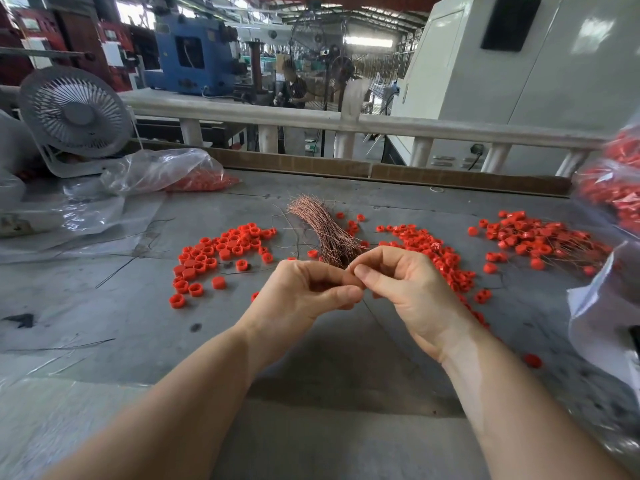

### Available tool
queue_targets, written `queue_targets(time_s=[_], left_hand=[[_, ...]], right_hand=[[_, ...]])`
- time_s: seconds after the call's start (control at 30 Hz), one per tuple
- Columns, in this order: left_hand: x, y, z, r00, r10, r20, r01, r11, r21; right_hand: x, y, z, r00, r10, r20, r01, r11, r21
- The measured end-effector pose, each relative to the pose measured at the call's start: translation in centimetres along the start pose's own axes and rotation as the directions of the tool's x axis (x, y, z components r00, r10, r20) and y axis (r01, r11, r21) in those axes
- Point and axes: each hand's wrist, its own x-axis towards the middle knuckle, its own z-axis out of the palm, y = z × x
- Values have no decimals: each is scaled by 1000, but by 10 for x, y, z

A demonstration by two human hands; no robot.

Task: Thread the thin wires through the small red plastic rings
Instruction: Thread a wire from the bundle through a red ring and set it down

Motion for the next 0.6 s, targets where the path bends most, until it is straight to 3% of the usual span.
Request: queue_targets(time_s=[0.17, 0.3, 0.37, 0.43, 0.5, 0.6], left_hand=[[0, -1, 0, 1000, 1, 11, -1, 999, 48], [2, -2, 0, 998, -32, -47, 26, 991, -132], [4, -3, -2, 994, -81, -72, 60, 965, -255], [5, -3, -3, 992, -106, -75, 72, 930, -360], [6, -3, -4, 992, -106, -73, 61, 885, -462], [9, -3, -5, 992, -97, -79, 36, 824, -565]], right_hand=[[-1, 1, 0, 1000, 7, 28, -7, 1000, 19], [3, 4, -2, 976, -114, -185, 116, 993, 1], [3, 3, -5, 903, -247, -351, 214, 968, -131], [3, 2, -9, 783, -432, -448, 290, 890, -351], [1, 0, -10, 694, -594, -406, 338, 767, -545], [-2, 0, -8, 663, -693, -282, 358, 625, -694]])
